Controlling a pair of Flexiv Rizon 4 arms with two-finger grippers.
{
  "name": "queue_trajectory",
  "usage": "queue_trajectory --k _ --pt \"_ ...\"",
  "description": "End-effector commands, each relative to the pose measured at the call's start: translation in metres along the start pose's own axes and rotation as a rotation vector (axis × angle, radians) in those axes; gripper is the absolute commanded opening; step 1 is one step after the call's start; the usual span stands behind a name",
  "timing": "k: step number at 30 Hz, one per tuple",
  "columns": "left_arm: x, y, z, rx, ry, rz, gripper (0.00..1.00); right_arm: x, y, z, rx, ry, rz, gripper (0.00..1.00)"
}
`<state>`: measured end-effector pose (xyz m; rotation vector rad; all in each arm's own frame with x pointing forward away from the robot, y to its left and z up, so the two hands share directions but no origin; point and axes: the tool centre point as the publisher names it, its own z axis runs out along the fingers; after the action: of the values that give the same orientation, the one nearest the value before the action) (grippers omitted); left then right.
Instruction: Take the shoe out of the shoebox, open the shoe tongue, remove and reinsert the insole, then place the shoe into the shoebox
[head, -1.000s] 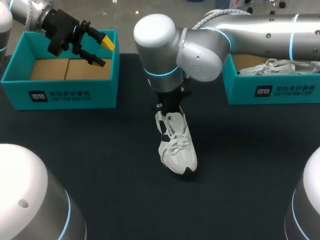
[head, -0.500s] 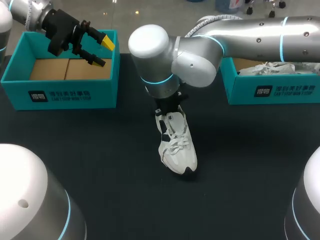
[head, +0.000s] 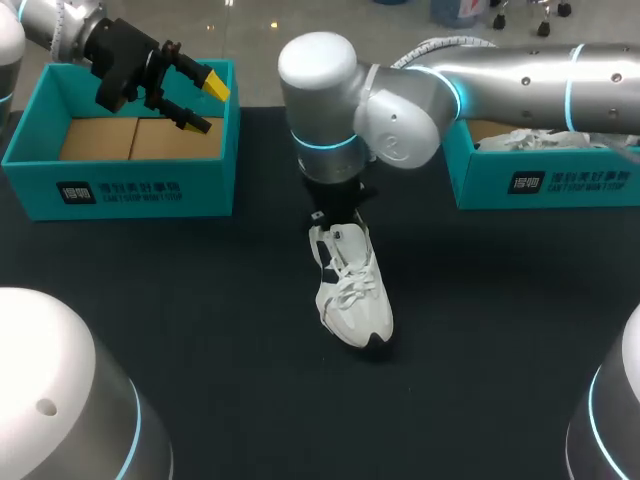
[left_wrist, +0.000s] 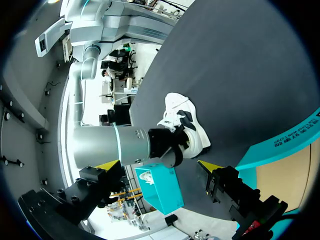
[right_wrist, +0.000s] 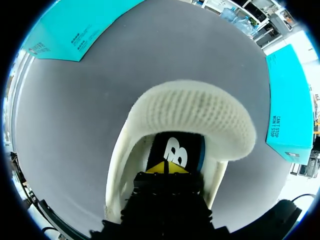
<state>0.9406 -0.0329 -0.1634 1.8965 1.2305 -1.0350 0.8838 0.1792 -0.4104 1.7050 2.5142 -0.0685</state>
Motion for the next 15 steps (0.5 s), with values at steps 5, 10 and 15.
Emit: queue_trajectory --k 5,10,15 --pt "0.0 0.0 -0.001 0.002 0.002 0.001 1.0 0.009 0.002 0.02 -0.027 0.067 -0.028 0.0" --pt "0.0 0.0 -0.001 0.002 0.002 0.001 1.0 0.013 0.005 0.015 -0.04 0.08 -0.051 0.0" --pt "0.0 0.0 -0.001 0.002 0.002 0.001 1.0 0.015 0.004 0.007 -0.063 0.096 -0.073 0.0"
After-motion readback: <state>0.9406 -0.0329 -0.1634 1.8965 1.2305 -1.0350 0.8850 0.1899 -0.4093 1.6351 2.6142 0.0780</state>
